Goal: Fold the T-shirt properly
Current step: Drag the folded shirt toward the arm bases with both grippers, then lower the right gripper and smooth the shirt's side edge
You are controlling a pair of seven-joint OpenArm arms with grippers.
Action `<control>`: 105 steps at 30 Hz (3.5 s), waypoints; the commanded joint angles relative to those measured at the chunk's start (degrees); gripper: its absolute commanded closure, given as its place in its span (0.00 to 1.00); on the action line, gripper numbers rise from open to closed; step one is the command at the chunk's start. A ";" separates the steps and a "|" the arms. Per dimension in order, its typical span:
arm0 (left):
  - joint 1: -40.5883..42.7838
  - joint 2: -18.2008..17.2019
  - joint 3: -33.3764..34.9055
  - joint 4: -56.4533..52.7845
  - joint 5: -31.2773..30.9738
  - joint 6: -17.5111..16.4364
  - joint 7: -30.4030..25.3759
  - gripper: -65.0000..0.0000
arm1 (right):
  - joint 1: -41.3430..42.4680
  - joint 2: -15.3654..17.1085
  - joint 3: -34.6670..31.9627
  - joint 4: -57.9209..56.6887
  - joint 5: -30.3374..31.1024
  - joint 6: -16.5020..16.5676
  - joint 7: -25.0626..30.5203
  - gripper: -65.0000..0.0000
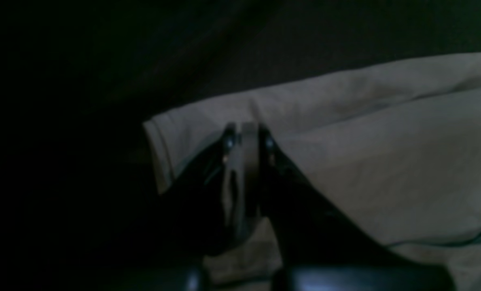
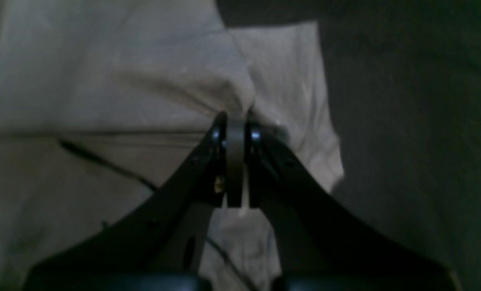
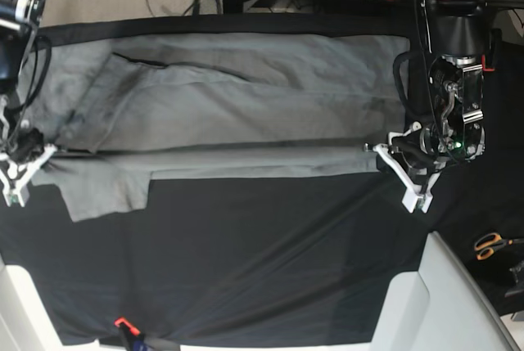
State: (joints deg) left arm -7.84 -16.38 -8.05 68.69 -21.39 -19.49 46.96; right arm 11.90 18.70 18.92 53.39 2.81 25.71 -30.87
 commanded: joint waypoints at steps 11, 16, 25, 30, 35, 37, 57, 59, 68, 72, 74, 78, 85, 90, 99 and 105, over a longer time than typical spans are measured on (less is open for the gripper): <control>3.40 -0.89 -0.17 6.52 -0.11 0.28 -0.85 1.00 | -2.80 1.21 3.63 11.19 0.14 -0.53 -6.27 1.00; 5.24 -1.60 -0.25 6.96 -0.11 0.28 -0.85 1.00 | -5.18 -0.19 3.72 16.37 0.14 -0.53 -10.14 1.00; 8.32 -2.91 -0.25 12.33 -0.11 0.45 -0.85 1.00 | -9.22 -2.74 3.72 23.58 0.14 -0.53 -14.62 1.00; 9.81 -3.09 -0.25 12.41 -0.11 0.45 -0.85 1.00 | -10.27 -3.89 3.72 25.34 0.14 -0.53 -16.20 1.00; 11.13 -3.09 -0.25 12.33 -0.11 0.45 -0.85 1.00 | -11.42 -4.24 3.72 25.78 0.14 -0.53 -16.47 1.00; 11.84 -3.09 -0.43 12.41 -0.11 0.45 -0.85 1.00 | -12.12 -4.32 3.72 25.78 0.14 -0.53 -16.47 1.00; 13.15 -3.18 -0.17 11.80 -0.02 0.45 -0.94 1.00 | -15.55 -5.12 3.72 25.96 0.14 -0.53 -16.12 1.00; 13.59 -3.18 -0.08 11.80 -0.02 0.45 -0.94 1.00 | -15.90 -5.12 3.63 25.87 0.14 -0.53 -16.03 1.00; 15.62 -3.88 3.61 12.50 -0.02 0.54 -0.94 1.00 | -15.90 -4.76 3.28 25.87 0.14 -0.53 -15.94 1.00; 15.79 -5.20 3.53 12.85 -0.02 0.54 -0.94 1.00 | -15.90 -4.68 3.19 25.87 0.05 -0.53 -15.94 1.00; 15.88 -5.82 3.53 13.29 -0.11 0.54 -0.94 1.00 | -15.90 -4.59 3.19 25.87 0.05 -0.53 -15.94 1.00; 15.88 -7.49 3.53 14.08 -0.46 0.54 -0.85 1.00 | -15.90 -4.59 3.10 25.87 0.05 -0.53 -15.94 1.00; 16.93 -7.66 4.23 14.70 -0.20 0.54 -0.85 1.00 | -15.90 -4.59 3.10 25.87 0.05 -0.53 -15.94 1.00; 18.17 -5.20 3.88 14.61 -0.11 0.54 -1.11 1.00 | -15.90 -4.59 3.10 25.87 -0.83 -0.53 -16.12 1.00; 18.43 -3.18 4.23 14.26 -0.11 0.63 -1.29 1.00 | -15.37 -8.98 3.81 27.27 -10.41 -0.53 -16.38 0.73; 18.43 -2.30 4.05 12.85 -0.11 0.63 -1.20 1.00 | -13.79 -13.12 10.31 38.44 -12.61 -0.44 -16.03 0.40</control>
State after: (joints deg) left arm 10.74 -18.22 -3.81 81.03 -21.10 -18.63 45.74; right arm -3.07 4.82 29.21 90.83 -10.37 25.04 -48.10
